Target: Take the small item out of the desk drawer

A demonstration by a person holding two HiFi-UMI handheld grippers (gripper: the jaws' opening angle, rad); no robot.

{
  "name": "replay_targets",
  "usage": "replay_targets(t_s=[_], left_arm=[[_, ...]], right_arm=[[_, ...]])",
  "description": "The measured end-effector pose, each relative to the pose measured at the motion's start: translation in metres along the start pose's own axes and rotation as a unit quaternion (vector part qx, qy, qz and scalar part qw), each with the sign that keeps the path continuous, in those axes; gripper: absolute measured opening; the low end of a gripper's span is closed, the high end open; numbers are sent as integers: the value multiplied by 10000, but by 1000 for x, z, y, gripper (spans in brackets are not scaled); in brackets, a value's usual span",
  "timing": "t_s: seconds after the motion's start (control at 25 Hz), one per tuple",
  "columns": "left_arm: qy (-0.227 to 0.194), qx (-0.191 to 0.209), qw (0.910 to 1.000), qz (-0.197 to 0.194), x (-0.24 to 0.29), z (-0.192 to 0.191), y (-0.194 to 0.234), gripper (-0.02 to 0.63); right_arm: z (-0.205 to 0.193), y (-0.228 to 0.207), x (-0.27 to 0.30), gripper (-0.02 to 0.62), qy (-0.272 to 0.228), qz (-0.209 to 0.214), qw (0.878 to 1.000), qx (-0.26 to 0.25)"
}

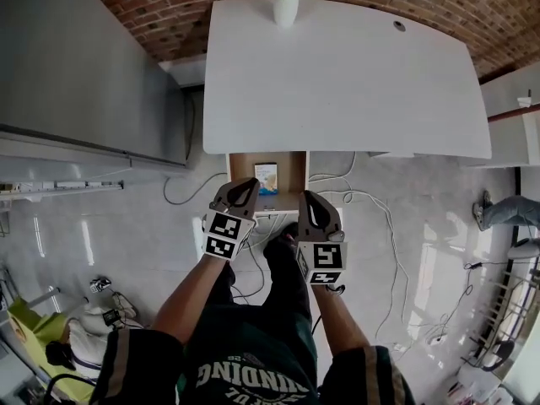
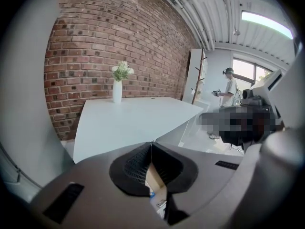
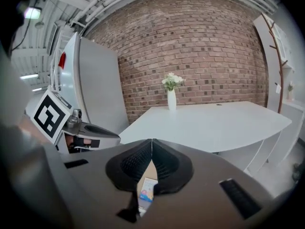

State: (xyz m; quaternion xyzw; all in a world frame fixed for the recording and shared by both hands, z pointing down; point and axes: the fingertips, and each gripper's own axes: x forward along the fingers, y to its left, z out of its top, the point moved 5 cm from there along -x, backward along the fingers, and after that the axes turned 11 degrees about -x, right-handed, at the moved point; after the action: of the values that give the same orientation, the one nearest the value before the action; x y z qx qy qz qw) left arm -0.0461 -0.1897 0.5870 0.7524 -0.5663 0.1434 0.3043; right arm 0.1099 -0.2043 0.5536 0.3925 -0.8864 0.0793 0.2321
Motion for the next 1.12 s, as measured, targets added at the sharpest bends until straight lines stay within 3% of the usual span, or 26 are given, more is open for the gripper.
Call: replay_targets(t_s=[0.16,0.84,0.96,1.12], left_arm=[[82,-148,9997,150,18,-13,6,17],[504,-801,9931,689,81,-78,23,26],[612,-1007,9895,832,96,-92,27,122],[718,-1227,9846,1017,120,-110,33,192]], right_arm=[[-7,-1,13,25,8,179,9996,-217],[-57,2,49,25,375,602,9974,105],[-67,-1,54,25,449,618,9970,123],[-81,-5,60,25,552,658,9962,135]])
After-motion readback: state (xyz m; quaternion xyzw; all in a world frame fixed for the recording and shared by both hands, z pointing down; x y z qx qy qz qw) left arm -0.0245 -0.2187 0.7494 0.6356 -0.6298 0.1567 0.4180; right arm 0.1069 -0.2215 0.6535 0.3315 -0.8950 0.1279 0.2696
